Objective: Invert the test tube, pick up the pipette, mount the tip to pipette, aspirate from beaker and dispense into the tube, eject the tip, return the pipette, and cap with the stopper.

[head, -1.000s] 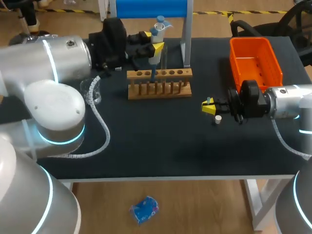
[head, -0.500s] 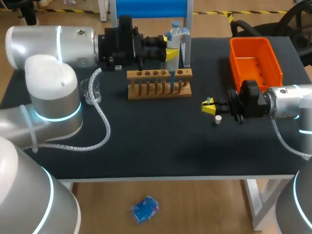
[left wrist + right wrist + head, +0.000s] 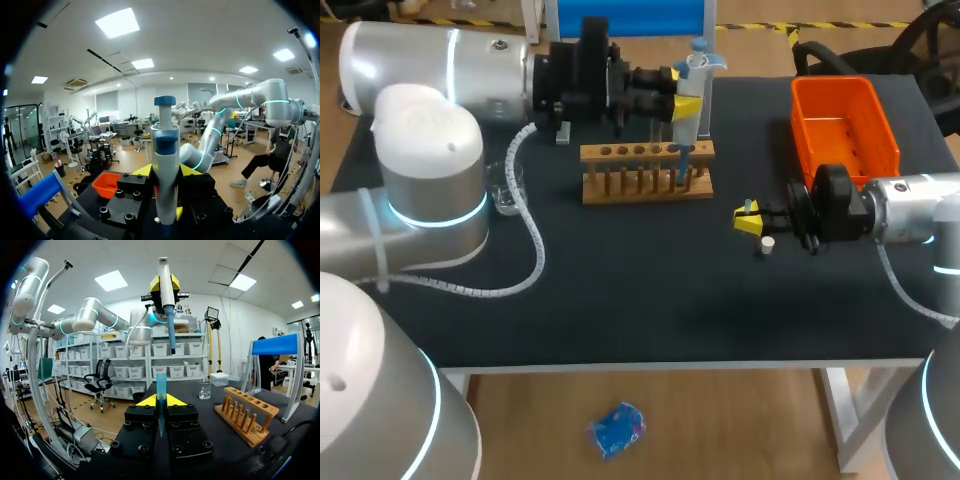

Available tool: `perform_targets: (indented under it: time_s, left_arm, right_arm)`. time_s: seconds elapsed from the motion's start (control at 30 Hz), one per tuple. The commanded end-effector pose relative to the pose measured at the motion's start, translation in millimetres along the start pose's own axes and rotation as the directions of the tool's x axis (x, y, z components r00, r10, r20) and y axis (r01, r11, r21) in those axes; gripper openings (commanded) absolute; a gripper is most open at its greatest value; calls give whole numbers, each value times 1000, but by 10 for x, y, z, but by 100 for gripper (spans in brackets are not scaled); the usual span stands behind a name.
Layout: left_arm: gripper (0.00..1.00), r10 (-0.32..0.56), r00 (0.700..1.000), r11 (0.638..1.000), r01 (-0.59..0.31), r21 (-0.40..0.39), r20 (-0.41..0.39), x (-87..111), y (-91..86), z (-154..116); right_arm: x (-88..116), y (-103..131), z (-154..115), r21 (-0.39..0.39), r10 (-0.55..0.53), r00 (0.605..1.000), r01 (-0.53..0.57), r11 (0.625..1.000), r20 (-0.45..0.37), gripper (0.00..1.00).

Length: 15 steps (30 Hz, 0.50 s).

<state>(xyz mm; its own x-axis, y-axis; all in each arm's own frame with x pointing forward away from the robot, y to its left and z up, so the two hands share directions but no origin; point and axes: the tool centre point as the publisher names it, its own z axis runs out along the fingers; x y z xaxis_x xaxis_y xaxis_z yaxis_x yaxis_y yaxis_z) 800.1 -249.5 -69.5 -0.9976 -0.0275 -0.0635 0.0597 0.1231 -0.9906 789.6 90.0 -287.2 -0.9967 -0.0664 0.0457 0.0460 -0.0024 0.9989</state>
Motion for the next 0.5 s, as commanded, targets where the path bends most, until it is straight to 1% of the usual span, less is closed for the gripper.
perform_targets:
  time_s: [0.03, 0.17, 0.23, 0.5]
  left_arm:
    - [0, 2, 1000, 1000, -2, 9, 4, 37, -18, 78]
    - [0, 1, 1000, 1000, -1, 7, 0, 49, -26, 104]
    - [0, 4, 1000, 1000, -4, -7, 5, 51, -33, 107]
    - [0, 4, 1000, 1000, -4, -7, 5, 51, -33, 107]
  right_arm:
    - [7, 4, -5, 2, -1, 1000, 1, 1000, 0, 0]
    - [7, 4, -5, 2, -1, 1000, 1, 1000, 0, 0]
    - [7, 4, -5, 2, -1, 1000, 1, 1000, 0, 0]
    - [7, 4, -5, 2, -1, 1000, 1, 1000, 0, 0]
